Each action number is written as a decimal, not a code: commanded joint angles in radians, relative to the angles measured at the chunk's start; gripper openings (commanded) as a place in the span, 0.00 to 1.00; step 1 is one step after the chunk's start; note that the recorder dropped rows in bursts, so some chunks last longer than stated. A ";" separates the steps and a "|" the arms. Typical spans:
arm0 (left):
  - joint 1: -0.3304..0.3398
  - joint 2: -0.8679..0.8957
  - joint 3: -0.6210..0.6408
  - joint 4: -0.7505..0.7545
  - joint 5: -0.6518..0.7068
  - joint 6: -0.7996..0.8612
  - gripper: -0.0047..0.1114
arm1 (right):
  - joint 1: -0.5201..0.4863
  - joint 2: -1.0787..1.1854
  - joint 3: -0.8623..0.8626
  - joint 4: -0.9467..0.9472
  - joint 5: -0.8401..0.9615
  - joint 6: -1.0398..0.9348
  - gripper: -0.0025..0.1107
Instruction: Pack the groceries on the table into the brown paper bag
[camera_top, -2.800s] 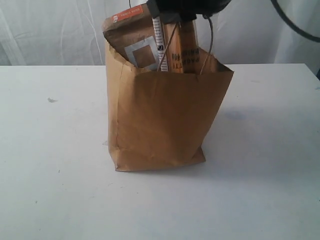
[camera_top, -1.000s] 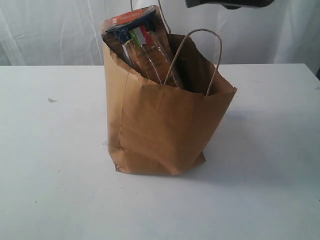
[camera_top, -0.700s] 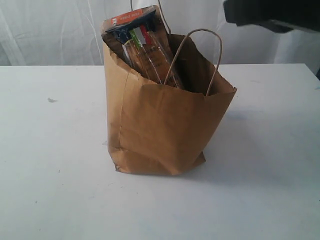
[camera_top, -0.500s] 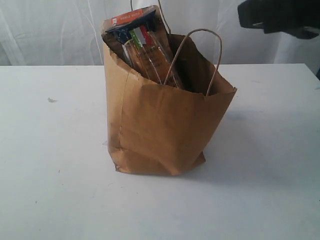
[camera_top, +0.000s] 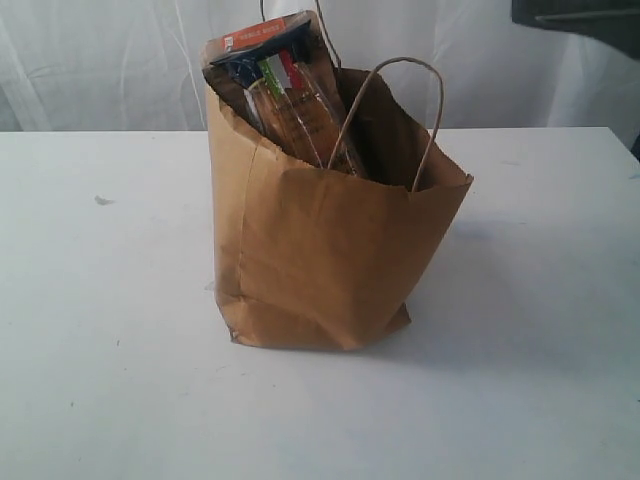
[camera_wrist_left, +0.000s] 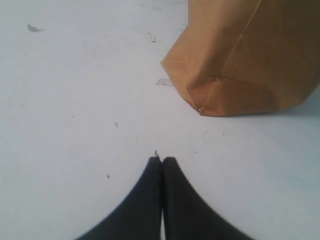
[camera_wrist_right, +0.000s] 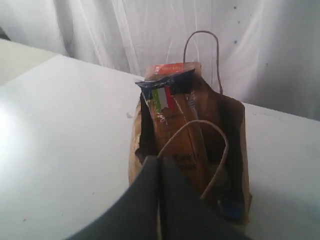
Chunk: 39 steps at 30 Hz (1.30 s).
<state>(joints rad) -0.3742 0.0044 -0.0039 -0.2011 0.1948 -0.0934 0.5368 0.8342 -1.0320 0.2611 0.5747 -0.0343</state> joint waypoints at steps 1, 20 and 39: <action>0.003 -0.004 0.004 -0.002 -0.001 0.002 0.04 | -0.078 -0.091 0.213 0.124 -0.161 -0.052 0.02; 0.003 -0.004 0.004 -0.002 -0.001 0.002 0.04 | -0.477 -0.798 0.939 0.114 -0.289 -0.145 0.02; 0.003 -0.004 0.004 -0.002 -0.001 0.004 0.04 | -0.477 -0.834 1.032 -0.173 -0.284 0.100 0.02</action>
<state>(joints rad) -0.3742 0.0044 -0.0039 -0.2011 0.1948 -0.0916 0.0688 0.0059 -0.0045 0.1691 0.2993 -0.0335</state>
